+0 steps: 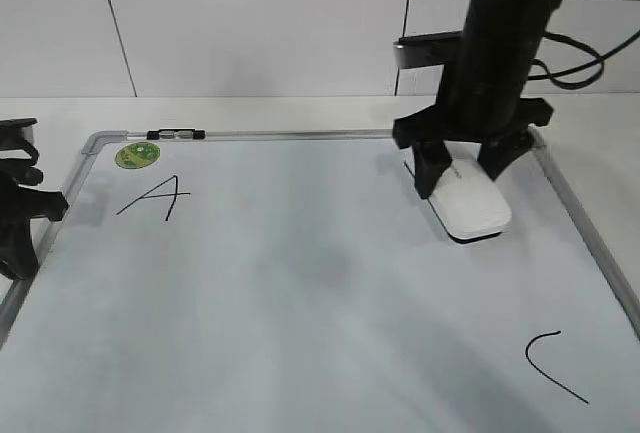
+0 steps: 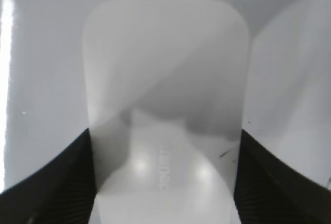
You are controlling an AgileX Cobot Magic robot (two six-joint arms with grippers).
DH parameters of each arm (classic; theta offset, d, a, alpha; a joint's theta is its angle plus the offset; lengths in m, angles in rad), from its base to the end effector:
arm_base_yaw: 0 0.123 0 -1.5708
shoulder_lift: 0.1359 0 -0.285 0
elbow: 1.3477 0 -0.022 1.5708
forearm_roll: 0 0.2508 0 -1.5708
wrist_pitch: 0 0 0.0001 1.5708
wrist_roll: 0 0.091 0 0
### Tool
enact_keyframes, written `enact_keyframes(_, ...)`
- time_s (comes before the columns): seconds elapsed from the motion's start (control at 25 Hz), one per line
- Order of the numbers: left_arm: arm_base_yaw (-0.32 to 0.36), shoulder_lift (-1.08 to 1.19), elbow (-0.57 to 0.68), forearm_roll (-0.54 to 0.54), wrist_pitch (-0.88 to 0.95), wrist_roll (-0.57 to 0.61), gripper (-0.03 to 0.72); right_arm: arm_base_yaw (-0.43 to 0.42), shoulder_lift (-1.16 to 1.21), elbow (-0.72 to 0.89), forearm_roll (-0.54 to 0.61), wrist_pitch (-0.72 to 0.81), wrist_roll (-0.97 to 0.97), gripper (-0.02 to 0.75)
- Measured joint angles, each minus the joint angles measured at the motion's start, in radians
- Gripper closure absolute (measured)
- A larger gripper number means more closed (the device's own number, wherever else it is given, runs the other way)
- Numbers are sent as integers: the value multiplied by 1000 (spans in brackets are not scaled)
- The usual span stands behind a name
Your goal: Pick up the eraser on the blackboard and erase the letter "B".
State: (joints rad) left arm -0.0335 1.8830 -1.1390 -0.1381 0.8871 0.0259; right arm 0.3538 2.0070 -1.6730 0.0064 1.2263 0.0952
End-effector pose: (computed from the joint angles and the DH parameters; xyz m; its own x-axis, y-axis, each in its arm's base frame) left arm 0.3378 -0.0210 0.1537 -0.9993 -0.0278 -0.0249 -0.0250 0.9938 -0.1084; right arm 0.3860 0.1431 0.2321 -0.9629 -0.2520 -0.0965 -0.2546 0.9669 0.0154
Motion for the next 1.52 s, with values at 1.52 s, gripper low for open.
enact_keyframes(1.52, 0, 0, 0, -4, 0, 0, 660, -323, -147, 339, 36, -215, -148, 206)
